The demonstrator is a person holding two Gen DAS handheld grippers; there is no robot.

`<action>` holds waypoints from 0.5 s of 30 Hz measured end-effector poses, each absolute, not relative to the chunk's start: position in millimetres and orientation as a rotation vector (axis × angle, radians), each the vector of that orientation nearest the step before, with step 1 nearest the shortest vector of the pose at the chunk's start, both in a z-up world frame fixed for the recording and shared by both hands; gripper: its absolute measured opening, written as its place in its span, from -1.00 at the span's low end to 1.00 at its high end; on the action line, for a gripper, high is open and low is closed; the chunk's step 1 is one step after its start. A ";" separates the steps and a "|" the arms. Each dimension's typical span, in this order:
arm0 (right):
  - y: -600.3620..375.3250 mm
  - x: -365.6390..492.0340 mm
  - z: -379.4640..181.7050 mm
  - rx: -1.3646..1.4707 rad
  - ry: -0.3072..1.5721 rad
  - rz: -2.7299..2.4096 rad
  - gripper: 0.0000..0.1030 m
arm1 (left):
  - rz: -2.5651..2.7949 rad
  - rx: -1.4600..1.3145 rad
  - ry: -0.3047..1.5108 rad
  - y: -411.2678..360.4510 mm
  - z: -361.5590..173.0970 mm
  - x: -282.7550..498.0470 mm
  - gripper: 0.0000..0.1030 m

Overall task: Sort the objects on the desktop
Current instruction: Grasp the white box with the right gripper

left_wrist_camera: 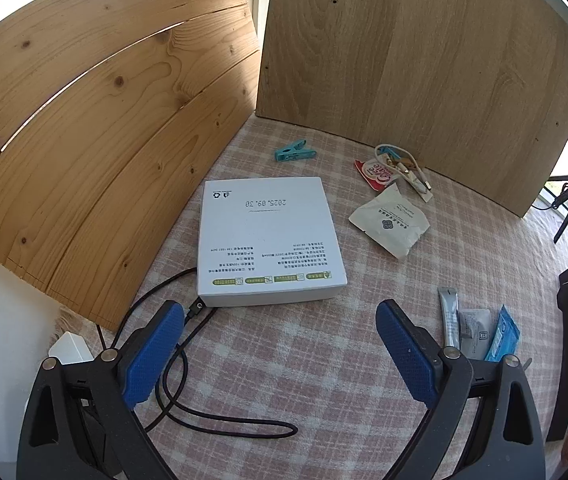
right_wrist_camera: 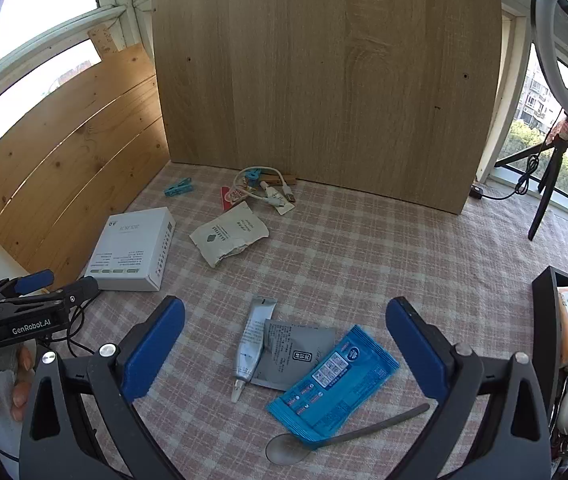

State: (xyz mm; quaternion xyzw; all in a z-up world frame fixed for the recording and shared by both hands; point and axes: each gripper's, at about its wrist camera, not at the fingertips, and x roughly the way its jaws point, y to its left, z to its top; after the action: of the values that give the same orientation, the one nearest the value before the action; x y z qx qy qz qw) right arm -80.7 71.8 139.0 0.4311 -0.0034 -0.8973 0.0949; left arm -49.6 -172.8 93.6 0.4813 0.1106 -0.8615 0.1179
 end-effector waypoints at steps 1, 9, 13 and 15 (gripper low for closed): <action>61.0 -89.7 138.6 1.285 -0.007 -2.635 0.82 | -2.512 1.410 0.332 -178.1 91.9 -53.0 0.88; -10.1 -141.1 121.5 1.341 0.015 -2.473 0.77 | -2.477 1.434 0.322 -196.0 81.6 -74.9 0.78; -34.5 -165.3 107.5 1.384 0.037 -2.416 0.55 | -2.460 1.446 0.333 -204.4 71.6 -86.7 0.78; -43.3 -179.0 98.1 1.416 0.024 -2.380 0.49 | -2.453 1.454 0.338 -209.5 65.8 -92.3 0.78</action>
State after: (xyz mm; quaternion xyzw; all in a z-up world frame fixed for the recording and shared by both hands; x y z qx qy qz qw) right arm -179.0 -43.3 98.1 0.5025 0.0086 -0.8445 0.1849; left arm -92.3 -209.5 65.8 0.5019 0.1165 -0.8464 0.1346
